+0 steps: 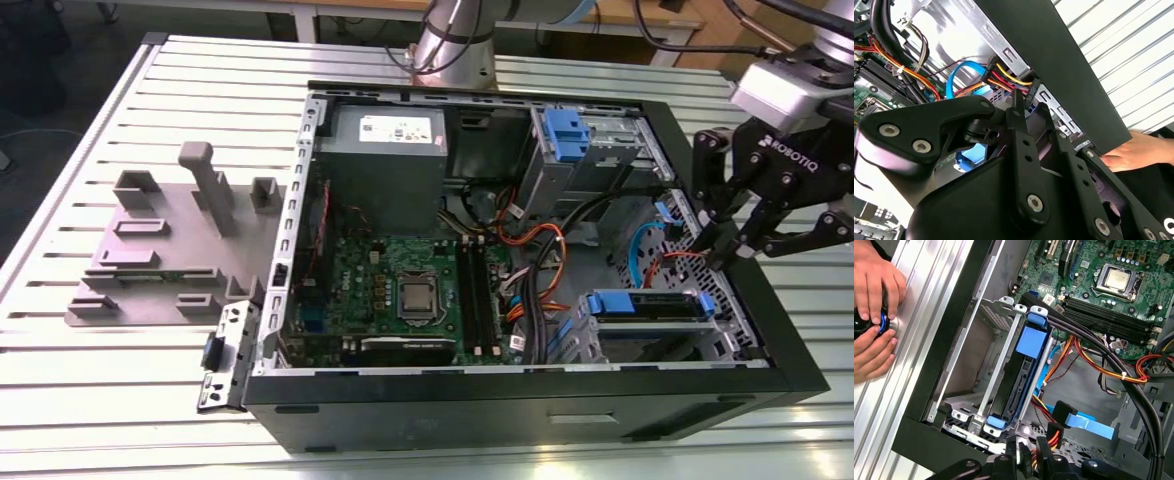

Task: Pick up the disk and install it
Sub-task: 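Insert the first disk wire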

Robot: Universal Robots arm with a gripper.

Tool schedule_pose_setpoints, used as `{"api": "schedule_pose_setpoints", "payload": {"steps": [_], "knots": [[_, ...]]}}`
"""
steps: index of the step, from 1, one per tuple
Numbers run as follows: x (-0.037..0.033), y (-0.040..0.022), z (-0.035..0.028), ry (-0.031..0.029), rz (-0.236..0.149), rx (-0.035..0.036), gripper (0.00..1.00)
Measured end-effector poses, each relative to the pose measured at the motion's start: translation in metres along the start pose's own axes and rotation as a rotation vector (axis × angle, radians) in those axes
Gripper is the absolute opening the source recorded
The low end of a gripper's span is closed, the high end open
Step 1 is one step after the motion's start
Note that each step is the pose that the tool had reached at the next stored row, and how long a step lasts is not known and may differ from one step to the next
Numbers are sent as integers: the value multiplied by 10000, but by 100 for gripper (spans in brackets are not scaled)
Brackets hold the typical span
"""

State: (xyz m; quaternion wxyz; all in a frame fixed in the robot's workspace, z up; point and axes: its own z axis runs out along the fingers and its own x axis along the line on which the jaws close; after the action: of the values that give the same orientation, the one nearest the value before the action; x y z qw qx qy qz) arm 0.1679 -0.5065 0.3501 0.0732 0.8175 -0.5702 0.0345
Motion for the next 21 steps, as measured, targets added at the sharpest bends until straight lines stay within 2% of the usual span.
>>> {"api": "schedule_pose_setpoints", "payload": {"steps": [3,11,18,21], "knots": [[-4,-16,-1,18,-10,-78,30],[-12,-42,0,-18,-39,-263,30],[-4,-89,8,-52,-56,-359,30],[-2,-96,8,-53,-58,-378,30]]}}
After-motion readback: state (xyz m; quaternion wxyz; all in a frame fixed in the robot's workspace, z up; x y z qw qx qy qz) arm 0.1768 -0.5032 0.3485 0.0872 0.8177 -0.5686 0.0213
